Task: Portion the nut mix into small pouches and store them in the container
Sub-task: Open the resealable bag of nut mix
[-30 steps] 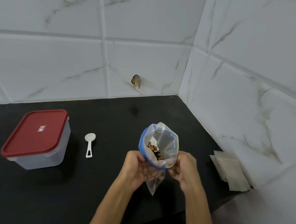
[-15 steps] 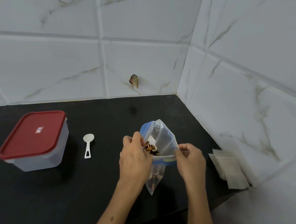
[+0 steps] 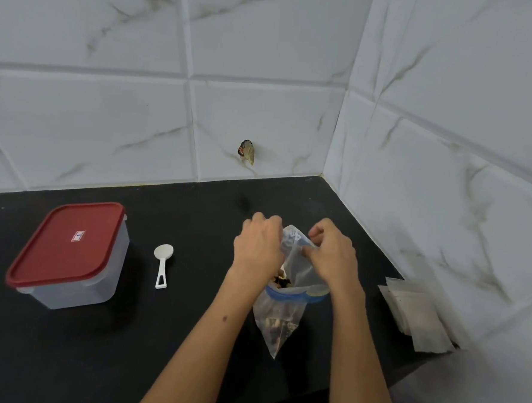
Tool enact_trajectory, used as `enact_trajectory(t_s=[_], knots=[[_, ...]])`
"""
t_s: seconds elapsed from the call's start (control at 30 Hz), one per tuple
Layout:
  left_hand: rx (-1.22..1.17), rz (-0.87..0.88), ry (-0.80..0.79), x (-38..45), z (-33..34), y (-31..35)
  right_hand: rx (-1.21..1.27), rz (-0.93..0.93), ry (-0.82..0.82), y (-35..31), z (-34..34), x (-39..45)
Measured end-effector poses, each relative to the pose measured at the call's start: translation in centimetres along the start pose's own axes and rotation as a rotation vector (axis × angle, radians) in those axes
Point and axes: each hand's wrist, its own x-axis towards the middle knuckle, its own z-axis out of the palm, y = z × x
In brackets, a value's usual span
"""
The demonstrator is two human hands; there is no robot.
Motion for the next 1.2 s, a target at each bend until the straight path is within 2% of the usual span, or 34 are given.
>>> enact_trajectory(t_s=[0.13, 0.3, 0.43, 0.6, 0.7, 0.93, 1.07, 1.2], knots=[[-0.003, -0.018, -0.047, 0.9, -0.6, -1.6, -0.12, -0.02, 0.02, 0.0, -0.8, 1.0], [-0.149, -0.115, 0.003, 0.8, -0.8, -3.6, -0.061, -0.02, 0.029, 0.2, -0.7, 1.4], [-0.189, -0.09, 0.043, 0.8, -0.9, -3.8, -0.026, -0.093, -0.02, -0.2, -0.2, 1.9], [-0.235, -0.042, -0.031, 1.3, -1.6, -4.3, 0.024, -0.124, -0.038, -0.8, -0.3, 3.0], [-0.262, -0.014, 0.006, 1.8, -2.3, -4.0, 0.046, -0.18, -0.048, -2.1, -0.1, 3.6], [-0.316, -0.071, -0.02, 4.1, -1.6, -5.1, 0.051, -0.165, -0.11, -3.0, 1.3, 5.3], [-0.418, -0.1, 0.042, 5.1, -1.2, -5.8, 0.056, -0.144, -0.099, -2.9, 1.4, 6.7], [-0.489, -0.246, 0.145, 6.3, -1.0, -5.7, 0.073, -0.166, -0.132, -2.8, 2.5, 8.4]])
